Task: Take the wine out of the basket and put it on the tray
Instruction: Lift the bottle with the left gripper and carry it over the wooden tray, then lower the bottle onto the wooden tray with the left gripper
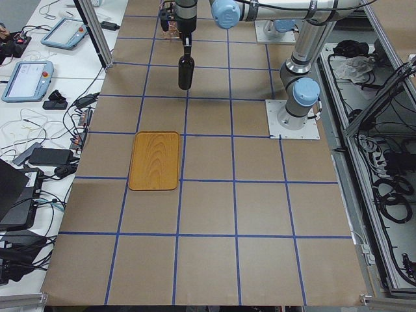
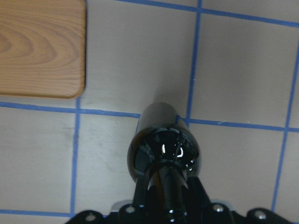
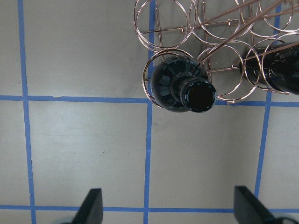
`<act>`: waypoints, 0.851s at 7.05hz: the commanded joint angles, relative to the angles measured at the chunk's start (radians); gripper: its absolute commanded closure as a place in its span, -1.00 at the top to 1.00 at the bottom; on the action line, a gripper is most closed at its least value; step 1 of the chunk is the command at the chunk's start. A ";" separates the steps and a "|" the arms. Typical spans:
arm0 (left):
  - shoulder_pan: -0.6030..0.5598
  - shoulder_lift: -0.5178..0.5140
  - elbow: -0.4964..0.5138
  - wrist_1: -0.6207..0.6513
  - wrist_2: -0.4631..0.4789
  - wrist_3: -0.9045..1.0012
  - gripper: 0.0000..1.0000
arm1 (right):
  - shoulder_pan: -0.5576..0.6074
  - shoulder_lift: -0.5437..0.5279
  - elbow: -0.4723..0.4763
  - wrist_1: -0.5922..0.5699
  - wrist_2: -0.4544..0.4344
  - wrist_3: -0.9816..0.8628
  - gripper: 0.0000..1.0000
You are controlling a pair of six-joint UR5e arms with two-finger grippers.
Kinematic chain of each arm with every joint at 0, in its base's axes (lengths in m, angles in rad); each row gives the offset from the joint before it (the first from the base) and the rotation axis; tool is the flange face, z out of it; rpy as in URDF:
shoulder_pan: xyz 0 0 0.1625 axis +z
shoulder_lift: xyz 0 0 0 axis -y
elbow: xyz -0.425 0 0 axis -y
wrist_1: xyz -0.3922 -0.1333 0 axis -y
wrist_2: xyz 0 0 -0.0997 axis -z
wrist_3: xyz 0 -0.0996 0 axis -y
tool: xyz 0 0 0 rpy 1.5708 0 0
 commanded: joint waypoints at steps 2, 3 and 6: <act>0.238 -0.145 0.104 0.044 0.026 0.276 -1.00 | 0.000 0.001 0.001 0.002 -0.004 0.003 1.00; 0.247 -0.202 0.105 0.140 0.054 0.304 -1.00 | 0.000 -0.003 0.001 0.006 -0.005 0.007 1.00; 0.254 -0.282 0.102 0.213 0.088 0.317 -1.00 | 0.000 -0.002 0.001 0.002 -0.002 -0.005 1.00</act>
